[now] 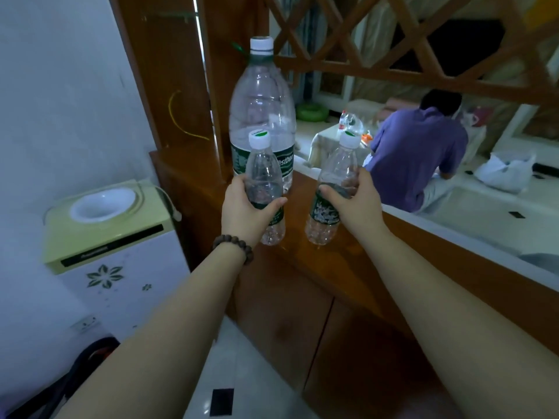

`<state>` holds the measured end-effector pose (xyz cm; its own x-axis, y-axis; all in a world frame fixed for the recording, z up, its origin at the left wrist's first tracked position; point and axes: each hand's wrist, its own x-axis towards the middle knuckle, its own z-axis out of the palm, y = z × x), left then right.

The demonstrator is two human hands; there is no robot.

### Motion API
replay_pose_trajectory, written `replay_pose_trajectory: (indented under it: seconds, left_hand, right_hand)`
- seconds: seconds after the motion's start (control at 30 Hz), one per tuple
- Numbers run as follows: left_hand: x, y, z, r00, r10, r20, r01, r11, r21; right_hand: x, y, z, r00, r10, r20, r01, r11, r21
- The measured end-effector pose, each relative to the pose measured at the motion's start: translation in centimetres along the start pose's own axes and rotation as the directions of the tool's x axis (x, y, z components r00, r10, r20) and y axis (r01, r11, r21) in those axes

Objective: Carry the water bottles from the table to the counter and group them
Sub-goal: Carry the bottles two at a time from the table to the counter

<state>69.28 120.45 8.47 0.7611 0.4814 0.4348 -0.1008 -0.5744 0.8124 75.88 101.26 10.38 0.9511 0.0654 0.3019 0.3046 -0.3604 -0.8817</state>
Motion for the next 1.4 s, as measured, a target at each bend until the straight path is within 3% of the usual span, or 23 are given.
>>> replay_pose_trajectory:
  seconds: [0.5,0.67,1.03,1.4]
  left_hand:
    - [7.9,-2.9,6.2,0.997,-0.061,0.041,0.060,0.998,0.020]
    - [7.8,-2.9,7.4,0.998,-0.058,0.007,0.058,0.997,0.041]
    - [7.9,-3.2,8.2,0.997,-0.072,-0.008,0.072,0.995,0.071]
    - [7.5,-2.9,7.5,0.991,-0.128,-0.026,0.130,0.973,0.190]
  right_hand:
    - [13.0,2.6,6.1,0.999,-0.020,0.046,0.025,0.994,-0.108]
    - [13.7,3.3,6.6,0.992,-0.023,0.122,0.035,0.995,-0.095]
    - [13.8,4.1,6.2,0.990,-0.004,0.140,0.010,0.999,-0.048]
    - [12.3,4.5,5.3,0.984,0.035,0.174,-0.015,0.994,-0.112]
